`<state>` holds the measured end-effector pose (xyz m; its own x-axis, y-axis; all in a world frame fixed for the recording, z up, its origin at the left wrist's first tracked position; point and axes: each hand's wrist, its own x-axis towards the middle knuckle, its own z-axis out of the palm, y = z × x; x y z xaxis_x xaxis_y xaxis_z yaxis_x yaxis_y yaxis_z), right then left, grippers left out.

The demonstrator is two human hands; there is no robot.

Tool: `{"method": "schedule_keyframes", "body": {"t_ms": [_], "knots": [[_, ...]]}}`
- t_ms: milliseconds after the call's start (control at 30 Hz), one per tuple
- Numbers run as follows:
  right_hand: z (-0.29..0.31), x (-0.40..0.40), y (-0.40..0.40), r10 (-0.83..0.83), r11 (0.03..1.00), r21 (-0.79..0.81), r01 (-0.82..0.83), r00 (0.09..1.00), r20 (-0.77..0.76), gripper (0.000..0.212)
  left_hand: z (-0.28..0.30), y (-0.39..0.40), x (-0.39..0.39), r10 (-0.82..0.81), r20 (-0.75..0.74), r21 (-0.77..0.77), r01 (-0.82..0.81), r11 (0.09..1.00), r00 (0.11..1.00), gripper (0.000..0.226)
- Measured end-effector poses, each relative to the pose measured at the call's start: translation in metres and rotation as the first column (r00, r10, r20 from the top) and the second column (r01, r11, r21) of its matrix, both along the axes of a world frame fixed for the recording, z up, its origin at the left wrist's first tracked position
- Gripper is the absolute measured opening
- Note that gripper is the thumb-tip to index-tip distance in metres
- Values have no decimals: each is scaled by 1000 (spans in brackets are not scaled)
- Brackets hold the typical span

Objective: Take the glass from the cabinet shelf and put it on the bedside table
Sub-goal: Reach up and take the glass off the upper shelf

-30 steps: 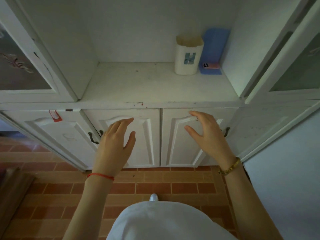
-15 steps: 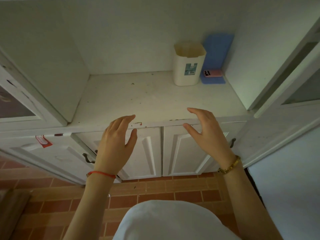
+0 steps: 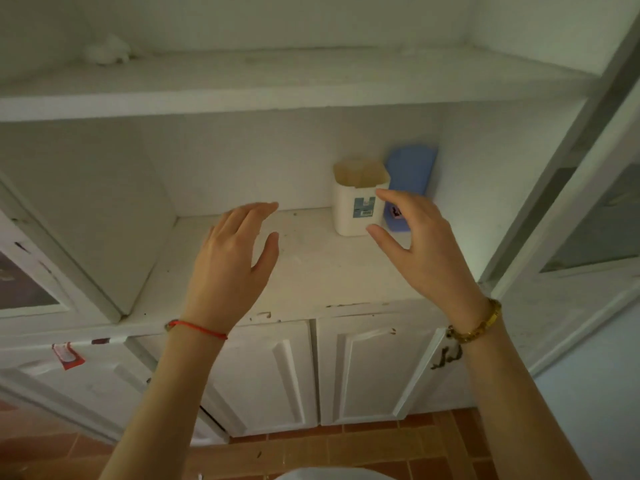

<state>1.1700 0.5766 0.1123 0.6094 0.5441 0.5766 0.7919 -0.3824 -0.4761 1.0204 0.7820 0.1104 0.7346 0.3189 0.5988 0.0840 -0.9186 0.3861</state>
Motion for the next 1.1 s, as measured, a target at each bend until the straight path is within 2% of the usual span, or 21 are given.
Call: {"method": "schedule_keyframes", "body": {"t_ms": [233,433,833,1100], "knots": [[90,19,-2,-28,990,138,-4,972,234,45,84,6,26,-71,221,166,35,986,973,36],[160,29,-7,-27,974,219,-59,930,368,45,159,8,41,-133,364,265,35,964,922,36],[300,52,8,-103,951,302,-67,852,514,40,285,23,70,-181,505,383,-31,923,844,33],[382,63,20,-153,963,270,-10,803,576,43,356,42,86,-164,557,415,-101,904,814,31]]}}
